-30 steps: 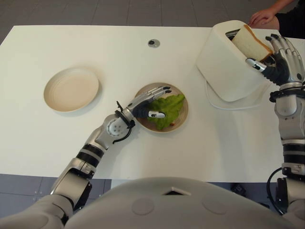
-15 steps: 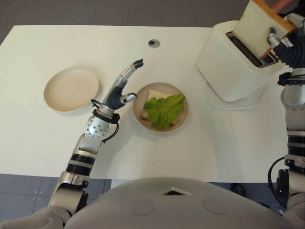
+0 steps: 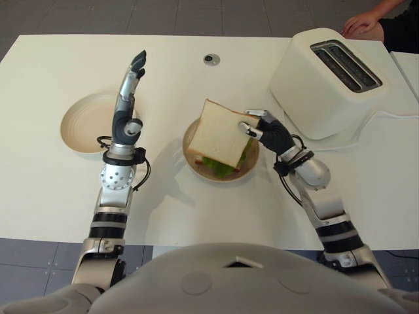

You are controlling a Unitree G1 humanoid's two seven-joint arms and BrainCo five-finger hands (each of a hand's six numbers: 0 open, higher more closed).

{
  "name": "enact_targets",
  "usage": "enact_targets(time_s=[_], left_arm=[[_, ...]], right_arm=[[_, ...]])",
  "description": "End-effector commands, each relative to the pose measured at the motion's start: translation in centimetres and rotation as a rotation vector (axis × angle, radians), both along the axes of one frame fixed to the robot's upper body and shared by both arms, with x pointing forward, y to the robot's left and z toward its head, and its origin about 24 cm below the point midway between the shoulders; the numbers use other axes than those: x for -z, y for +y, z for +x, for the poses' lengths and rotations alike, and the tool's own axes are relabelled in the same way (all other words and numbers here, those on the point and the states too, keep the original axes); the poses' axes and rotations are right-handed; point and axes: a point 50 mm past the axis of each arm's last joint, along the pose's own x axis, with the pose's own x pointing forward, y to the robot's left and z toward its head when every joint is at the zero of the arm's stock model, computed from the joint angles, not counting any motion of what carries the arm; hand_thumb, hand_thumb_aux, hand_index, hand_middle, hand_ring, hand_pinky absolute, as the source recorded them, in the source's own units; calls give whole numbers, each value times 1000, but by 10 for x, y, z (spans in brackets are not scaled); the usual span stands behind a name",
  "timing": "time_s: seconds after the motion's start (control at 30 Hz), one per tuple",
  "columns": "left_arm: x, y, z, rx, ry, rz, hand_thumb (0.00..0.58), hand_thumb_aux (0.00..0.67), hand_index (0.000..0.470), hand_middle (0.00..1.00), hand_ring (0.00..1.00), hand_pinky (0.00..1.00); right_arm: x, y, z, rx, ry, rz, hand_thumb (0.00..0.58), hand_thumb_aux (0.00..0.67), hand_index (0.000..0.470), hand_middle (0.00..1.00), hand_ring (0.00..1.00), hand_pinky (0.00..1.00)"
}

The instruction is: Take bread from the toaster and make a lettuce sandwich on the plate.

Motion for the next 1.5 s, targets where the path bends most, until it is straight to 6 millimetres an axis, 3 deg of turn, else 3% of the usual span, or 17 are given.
enact_targets(time_s=[0.03, 0.27, 0.4, 0.5, 0.63, 0.97, 1.23, 1.37, 1.4, 1.43, 1.47, 1.5], left_arm=[[4, -14, -12, 103, -24, 98, 0, 0, 0, 0, 0, 0], [12, -22, -38, 271, -11, 334, 0, 0, 0, 0, 0, 0], [23, -25, -41, 321, 41, 378, 0, 0, 0, 0, 0, 0], [28, -30, -41, 349, 58, 405, 0, 0, 0, 0, 0, 0], [33, -34, -40, 365, 62, 466, 0, 0, 0, 0, 0, 0], [38, -56, -31, 445, -6, 647, 0, 0, 0, 0, 0, 0], [81, -65, -22, 566, 120, 894, 0, 0, 0, 0, 0, 0], [100, -58, -30, 628, 212, 983, 0, 0, 0, 0, 0, 0], [104, -55, -34, 642, 237, 999, 0, 0, 0, 0, 0, 0], [106, -51, -37, 651, 259, 1003, 0, 0, 0, 0, 0, 0], [107, -48, -39, 655, 275, 1004, 0, 0, 0, 0, 0, 0], [107, -45, -40, 653, 289, 1002, 0, 0, 0, 0, 0, 0]], right_arm=[[18, -2, -1, 23, 66, -52, 580, 670, 470, 1000, 1000, 1000], [7, -14, 10, 71, 14, -80, 580, 670, 470, 1000, 1000, 1000], [-13, -19, 13, 23, -5, -47, 580, 670, 470, 1000, 1000, 1000], [-16, -29, 21, 54, -1, -81, 580, 670, 470, 1000, 1000, 1000], [-10, -34, 29, 74, 8, -155, 580, 670, 470, 1000, 1000, 1000], [29, -27, 29, -9, 55, -398, 580, 670, 470, 1000, 1000, 1000], [25, -32, 35, 24, -17, -446, 580, 670, 470, 1000, 1000, 1000], [19, -30, 36, 18, -63, -452, 580, 670, 470, 1000, 1000, 1000], [17, -28, 36, 13, -82, -445, 580, 670, 470, 929, 929, 929], [13, -27, 36, 17, -107, -434, 368, 265, 186, 0, 0, 0], [8, -27, 36, 29, -144, -428, 0, 0, 0, 0, 0, 0], [-3, -32, 38, 84, -207, -427, 0, 0, 0, 0, 0, 0]])
